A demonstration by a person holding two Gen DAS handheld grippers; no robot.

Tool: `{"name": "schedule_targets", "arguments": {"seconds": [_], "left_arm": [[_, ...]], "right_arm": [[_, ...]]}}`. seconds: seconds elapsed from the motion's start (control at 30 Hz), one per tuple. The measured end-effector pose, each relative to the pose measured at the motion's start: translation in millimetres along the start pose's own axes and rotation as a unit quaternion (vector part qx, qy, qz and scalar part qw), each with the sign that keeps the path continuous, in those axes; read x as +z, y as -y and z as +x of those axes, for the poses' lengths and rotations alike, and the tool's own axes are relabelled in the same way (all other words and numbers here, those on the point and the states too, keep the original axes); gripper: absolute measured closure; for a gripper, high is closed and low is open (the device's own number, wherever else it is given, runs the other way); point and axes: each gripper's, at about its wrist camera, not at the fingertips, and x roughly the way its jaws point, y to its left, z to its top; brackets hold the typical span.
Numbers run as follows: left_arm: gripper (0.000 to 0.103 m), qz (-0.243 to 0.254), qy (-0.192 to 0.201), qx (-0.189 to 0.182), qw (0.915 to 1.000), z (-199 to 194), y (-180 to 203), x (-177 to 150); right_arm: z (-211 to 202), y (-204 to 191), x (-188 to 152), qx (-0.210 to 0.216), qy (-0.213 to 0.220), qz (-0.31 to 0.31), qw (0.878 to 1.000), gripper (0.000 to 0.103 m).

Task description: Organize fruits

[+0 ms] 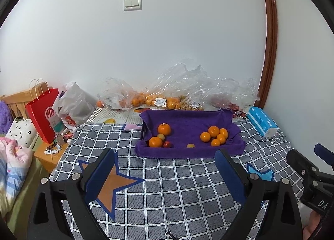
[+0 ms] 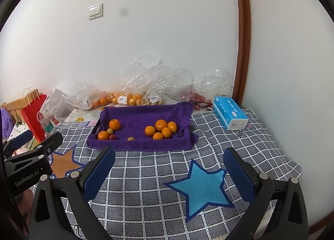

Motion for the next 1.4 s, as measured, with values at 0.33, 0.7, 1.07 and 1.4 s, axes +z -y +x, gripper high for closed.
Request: {"name": "schedule_targets", "arguments": {"seconds": [0.33,0.7,1.07,1.4], "left_arm": [[0.006,0.001,-0.002,0.001,1.0000,1.0,-0.6,-2.8],[0.006,0.000,-0.002,0.001,1.0000,0.3,-0.4,-2.4],[0.006,0.001,-0.003,0.001,1.0000,0.6,-0.5,-2.5],[0.006,-0.001,-0.002,0.003,1.0000,-1.1,-2.5,-2.1]], "right_arm": [[-3.2,5.8,0.6,-0.001,0.004,0.007,1.000,0.001],[-5.3,2.8,1.2,-0.004,0.006,0.002,1.000,0.001],[-4.5,3.4,0.9,-0.004,0.007,0.001,1.000,0.001],[-1.9,3.0,0.6,-0.006,0.003,0.003,1.000,0.001]]}}
